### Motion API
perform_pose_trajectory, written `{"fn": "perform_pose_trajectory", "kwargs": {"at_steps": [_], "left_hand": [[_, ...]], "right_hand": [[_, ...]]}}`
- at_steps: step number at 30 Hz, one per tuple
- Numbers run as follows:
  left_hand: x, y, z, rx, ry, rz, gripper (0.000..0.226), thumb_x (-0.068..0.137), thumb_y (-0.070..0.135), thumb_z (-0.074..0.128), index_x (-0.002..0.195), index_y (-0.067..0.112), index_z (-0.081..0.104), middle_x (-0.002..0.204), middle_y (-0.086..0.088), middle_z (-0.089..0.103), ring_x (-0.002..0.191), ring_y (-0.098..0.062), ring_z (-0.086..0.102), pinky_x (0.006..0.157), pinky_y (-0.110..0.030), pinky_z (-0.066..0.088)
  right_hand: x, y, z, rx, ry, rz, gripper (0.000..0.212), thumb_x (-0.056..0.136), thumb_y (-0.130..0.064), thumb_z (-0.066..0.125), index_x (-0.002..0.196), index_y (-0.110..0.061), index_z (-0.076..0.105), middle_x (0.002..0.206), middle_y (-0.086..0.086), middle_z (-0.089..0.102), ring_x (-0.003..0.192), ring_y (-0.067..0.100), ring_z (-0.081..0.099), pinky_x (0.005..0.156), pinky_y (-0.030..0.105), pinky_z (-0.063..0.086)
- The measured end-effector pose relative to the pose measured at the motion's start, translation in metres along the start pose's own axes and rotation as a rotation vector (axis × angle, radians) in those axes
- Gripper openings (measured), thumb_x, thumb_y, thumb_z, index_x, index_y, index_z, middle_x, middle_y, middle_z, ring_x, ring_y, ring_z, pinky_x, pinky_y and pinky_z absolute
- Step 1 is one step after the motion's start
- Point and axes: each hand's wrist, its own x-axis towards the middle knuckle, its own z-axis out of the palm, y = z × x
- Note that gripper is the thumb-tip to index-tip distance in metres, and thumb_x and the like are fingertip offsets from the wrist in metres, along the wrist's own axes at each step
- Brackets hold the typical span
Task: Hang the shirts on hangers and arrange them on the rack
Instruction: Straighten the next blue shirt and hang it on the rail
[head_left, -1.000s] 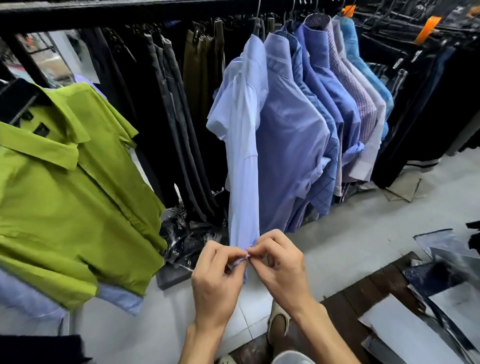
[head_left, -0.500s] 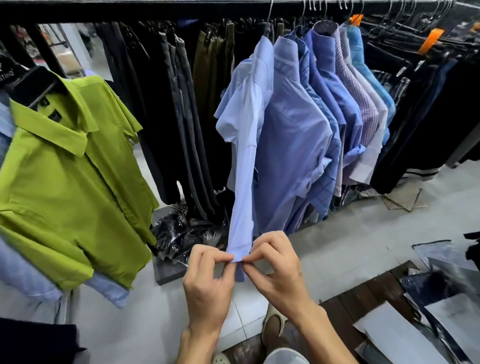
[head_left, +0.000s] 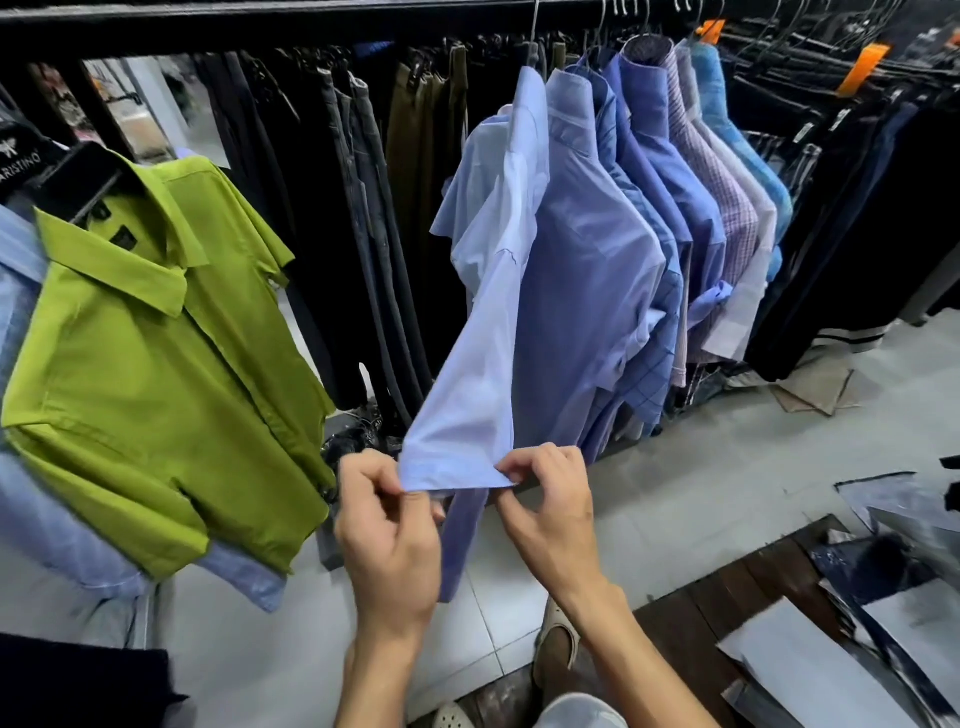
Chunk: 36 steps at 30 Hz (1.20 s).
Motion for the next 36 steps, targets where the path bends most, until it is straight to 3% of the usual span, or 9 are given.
{"fn": "perform_pose_trajectory", "kwargs": {"at_steps": [5, 8, 11, 15, 19, 23, 27, 31, 36], "left_hand": [[0.024, -0.004, 0.002, -0.236, 0.054, -0.290, 0.035, 0.104, -0.006, 0.037, 0.089, 0.026, 0.034, 0.074, 0.001, 0.049, 0.044, -0.012, 0.050, 0.046, -0.020, 0.044], [0.029, -0.013, -0.002, -0.122, 0.000, -0.371, 0.035, 0.103, -0.003, 0.034, 0.093, 0.030, 0.039, 0.078, -0.004, 0.057, 0.051, -0.019, 0.061, 0.051, -0.021, 0.047], [0.034, -0.026, -0.013, 0.148, -0.076, -0.317, 0.039, 0.098, 0.000, 0.042, 0.091, 0.037, 0.052, 0.074, 0.015, 0.061, 0.064, -0.010, 0.056, 0.062, -0.028, 0.045], [0.046, -0.035, -0.027, 0.184, -0.107, -0.329, 0.050, 0.091, -0.007, 0.050, 0.084, 0.036, 0.075, 0.059, -0.009, 0.057, 0.050, -0.014, 0.053, 0.059, -0.027, 0.046], [0.043, -0.033, -0.021, 0.194, -0.359, -0.224, 0.037, 0.089, 0.003, 0.064, 0.089, 0.036, 0.080, 0.062, 0.012, 0.062, 0.057, -0.003, 0.053, 0.056, -0.014, 0.040], [0.038, -0.033, 0.002, 0.112, -0.414, -0.184, 0.022, 0.083, 0.042, 0.064, 0.100, 0.043, 0.079, 0.086, 0.010, 0.048, 0.077, -0.010, 0.054, 0.071, -0.015, 0.041], [0.042, -0.026, 0.033, 0.055, -0.474, -0.190, 0.025, 0.086, 0.045, 0.059, 0.097, 0.040, 0.080, 0.116, 0.012, 0.054, 0.113, -0.014, 0.060, 0.095, -0.018, 0.046], [0.067, -0.020, 0.073, 0.020, -0.434, -0.158, 0.024, 0.088, 0.037, 0.062, 0.109, 0.034, 0.073, 0.120, 0.011, 0.063, 0.118, -0.016, 0.062, 0.098, -0.031, 0.051], [0.111, -0.012, 0.124, -0.038, -0.406, -0.176, 0.026, 0.094, 0.020, 0.059, 0.115, 0.032, 0.070, 0.116, 0.009, 0.071, 0.109, -0.007, 0.066, 0.096, -0.025, 0.050]], "right_hand": [[0.012, -0.005, -0.004, 0.143, -0.011, 0.213, 0.017, 0.089, -0.015, 0.070, 0.077, -0.020, 0.058, 0.078, -0.006, 0.057, 0.078, 0.010, 0.054, 0.071, 0.022, 0.043], [0.022, -0.014, -0.008, 0.536, -0.098, 0.451, 0.021, 0.099, -0.018, 0.062, 0.082, -0.009, 0.053, 0.082, 0.008, 0.059, 0.076, 0.012, 0.056, 0.073, 0.030, 0.044], [0.026, -0.013, -0.018, 0.722, -0.188, 0.464, 0.030, 0.094, -0.015, 0.067, 0.075, -0.016, 0.043, 0.072, 0.004, 0.044, 0.071, 0.019, 0.051, 0.072, 0.038, 0.042], [0.029, 0.000, -0.028, 0.467, -0.324, 0.354, 0.032, 0.084, 0.004, 0.065, 0.075, -0.022, 0.047, 0.067, 0.004, 0.051, 0.064, 0.018, 0.056, 0.066, 0.043, 0.049], [0.039, -0.001, -0.028, 0.202, -0.559, 0.196, 0.025, 0.085, -0.004, 0.068, 0.096, -0.026, 0.068, 0.077, -0.002, 0.059, 0.070, 0.007, 0.055, 0.071, 0.024, 0.048], [0.065, -0.024, -0.024, 0.446, -0.416, 0.260, 0.026, 0.094, -0.005, 0.065, 0.111, -0.024, 0.071, 0.093, -0.006, 0.069, 0.089, 0.020, 0.067, 0.085, 0.029, 0.054], [0.108, -0.036, -0.024, 0.471, -0.129, 0.227, 0.024, 0.096, -0.002, 0.061, 0.108, -0.021, 0.069, 0.096, -0.008, 0.070, 0.092, 0.010, 0.067, 0.086, 0.021, 0.050], [0.152, -0.037, -0.030, 0.364, 0.214, 0.179, 0.018, 0.092, -0.012, 0.070, 0.104, -0.023, 0.063, 0.103, -0.007, 0.065, 0.094, 0.008, 0.065, 0.084, 0.018, 0.049], [0.214, -0.011, -0.036, 0.134, 0.059, 0.183, 0.060, 0.089, -0.037, 0.074, 0.143, -0.024, 0.050, 0.124, -0.013, 0.049, 0.112, 0.003, 0.057, 0.097, 0.019, 0.047]]}}
